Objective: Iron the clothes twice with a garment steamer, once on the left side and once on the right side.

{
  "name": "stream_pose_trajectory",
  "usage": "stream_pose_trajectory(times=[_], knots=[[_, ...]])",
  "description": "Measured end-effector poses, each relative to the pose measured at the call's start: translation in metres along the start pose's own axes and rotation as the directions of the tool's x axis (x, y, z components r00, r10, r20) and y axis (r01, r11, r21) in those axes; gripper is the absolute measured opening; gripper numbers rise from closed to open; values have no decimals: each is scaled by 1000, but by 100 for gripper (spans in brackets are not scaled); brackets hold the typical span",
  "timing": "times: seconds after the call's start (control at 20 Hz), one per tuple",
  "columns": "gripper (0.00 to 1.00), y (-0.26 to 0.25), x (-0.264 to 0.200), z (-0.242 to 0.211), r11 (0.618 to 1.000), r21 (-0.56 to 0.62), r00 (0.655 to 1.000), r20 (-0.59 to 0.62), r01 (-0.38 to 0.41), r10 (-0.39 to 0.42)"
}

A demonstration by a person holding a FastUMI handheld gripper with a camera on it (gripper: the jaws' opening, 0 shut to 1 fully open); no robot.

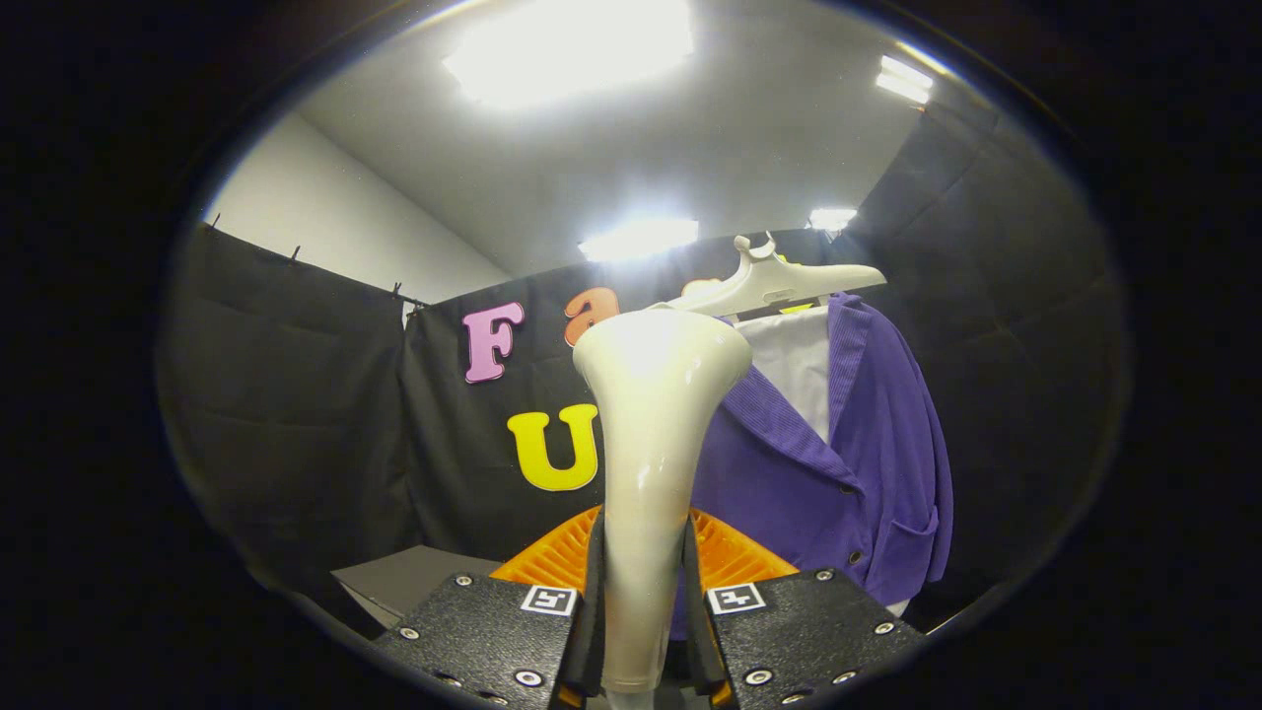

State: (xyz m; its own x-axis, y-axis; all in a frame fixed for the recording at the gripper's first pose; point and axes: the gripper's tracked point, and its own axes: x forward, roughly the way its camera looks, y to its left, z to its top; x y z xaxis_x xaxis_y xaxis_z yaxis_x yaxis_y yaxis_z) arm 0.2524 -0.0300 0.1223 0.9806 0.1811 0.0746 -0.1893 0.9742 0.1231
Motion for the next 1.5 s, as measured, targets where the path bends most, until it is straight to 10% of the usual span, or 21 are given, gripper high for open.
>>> stream_pose_trajectory(times=[0.6,1.5], knots=[[34,-72,98,-42,991,12,988,-76,133,-132],[34,-93,25,-220,975,37,905,-381,219,-189]])
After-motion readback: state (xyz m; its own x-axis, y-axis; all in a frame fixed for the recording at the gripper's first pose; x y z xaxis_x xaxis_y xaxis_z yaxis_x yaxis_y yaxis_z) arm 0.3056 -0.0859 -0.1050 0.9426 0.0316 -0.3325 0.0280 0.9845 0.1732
